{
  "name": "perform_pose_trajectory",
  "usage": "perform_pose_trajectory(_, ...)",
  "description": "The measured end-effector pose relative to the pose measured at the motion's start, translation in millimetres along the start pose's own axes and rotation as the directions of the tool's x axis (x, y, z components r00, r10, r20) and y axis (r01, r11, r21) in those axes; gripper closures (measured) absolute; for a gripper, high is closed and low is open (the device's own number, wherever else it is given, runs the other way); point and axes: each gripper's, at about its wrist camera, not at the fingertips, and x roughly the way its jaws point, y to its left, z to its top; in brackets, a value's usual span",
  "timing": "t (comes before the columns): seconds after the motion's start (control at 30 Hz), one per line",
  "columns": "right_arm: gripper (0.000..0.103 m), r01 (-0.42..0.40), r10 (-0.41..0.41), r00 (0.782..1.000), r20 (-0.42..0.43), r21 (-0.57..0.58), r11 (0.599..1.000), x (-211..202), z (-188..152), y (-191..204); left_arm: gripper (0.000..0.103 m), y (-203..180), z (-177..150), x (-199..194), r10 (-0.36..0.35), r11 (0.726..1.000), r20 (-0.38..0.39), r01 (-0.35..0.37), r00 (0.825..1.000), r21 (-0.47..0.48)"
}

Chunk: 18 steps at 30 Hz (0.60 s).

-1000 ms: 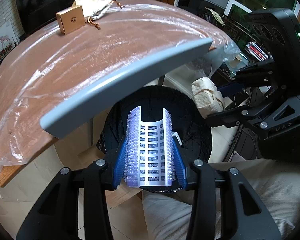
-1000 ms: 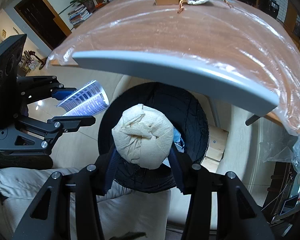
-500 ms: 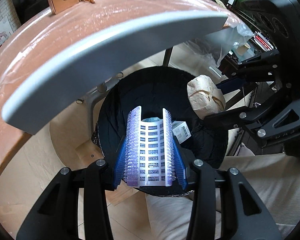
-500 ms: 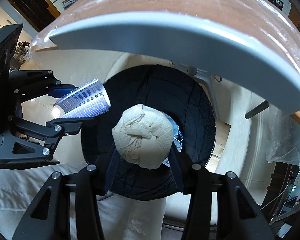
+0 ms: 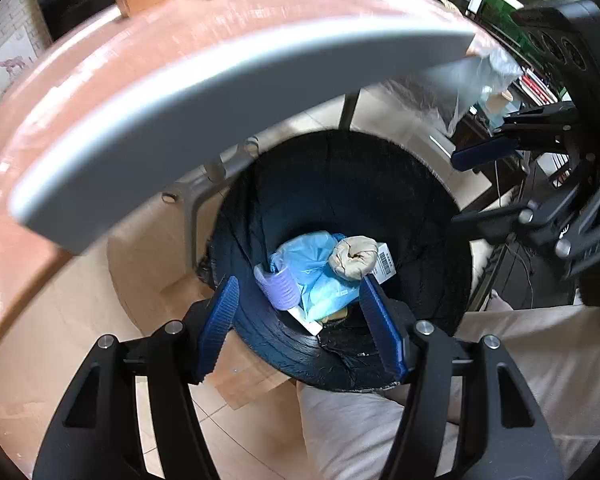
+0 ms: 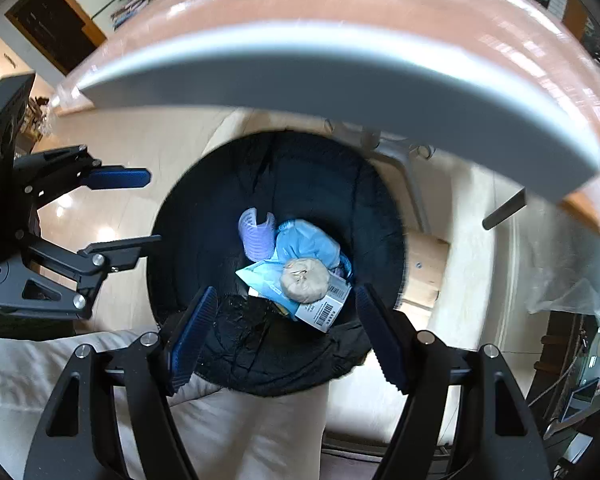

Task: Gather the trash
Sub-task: 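Open the left tool dropping the purple rack while the right tool drops the cream pouch into the bin, then move both tools back over the table toward the cardboard box and white pouch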

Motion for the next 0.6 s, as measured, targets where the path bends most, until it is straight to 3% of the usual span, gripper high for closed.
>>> perform_pose_trajectory(0.1,0.032,-0.022,0.021,0.996,0.09,0.004,1.0,-41,7,-3,0.039,3,7,-39,-0.035,0.999,0.083,0.036,0.996,-0.014)
perform_pose_trajectory(0.17,0.031,-0.002,0.003,0.984,0.179,-0.006,1.0,-73,18,-3,0.035,5,14,-76,-0.054,0.998,0.176,0.057,0.983,-0.01)
perform_pose_trajectory(0.23,0.019,0.028,-0.027,0.965,0.26,-0.001,1.0,-98,31,-3,0.012,13,29,-112,-0.031,0.999,0.299,0.038,0.954,-0.017)
perform_pose_trajectory(0.3,0.011,0.066,-0.074,0.928,0.366,0.035,0.997,-121,60,-16,0.002,24,48,-130,0.042,0.998,0.381,-0.019,0.924,-0.063)
perform_pose_trajectory(0.37,0.01,0.075,-0.093,0.906,0.412,0.061,0.995,-130,88,-27,0.002,43,71,-132,0.086,0.991,0.406,-0.036,0.91,-0.128)
perform_pose_trajectory(0.47,0.01,0.097,-0.125,0.885,0.448,0.085,0.992,-129,141,-46,0.002,70,107,-117,0.134,0.976,0.394,-0.052,0.909,-0.212)
perform_pose_trajectory(0.6,0.01,0.048,-0.087,0.894,0.439,0.099,0.994,-106,219,-64,0.002,95,153,-87,0.162,0.957,0.371,-0.055,0.914,-0.283)
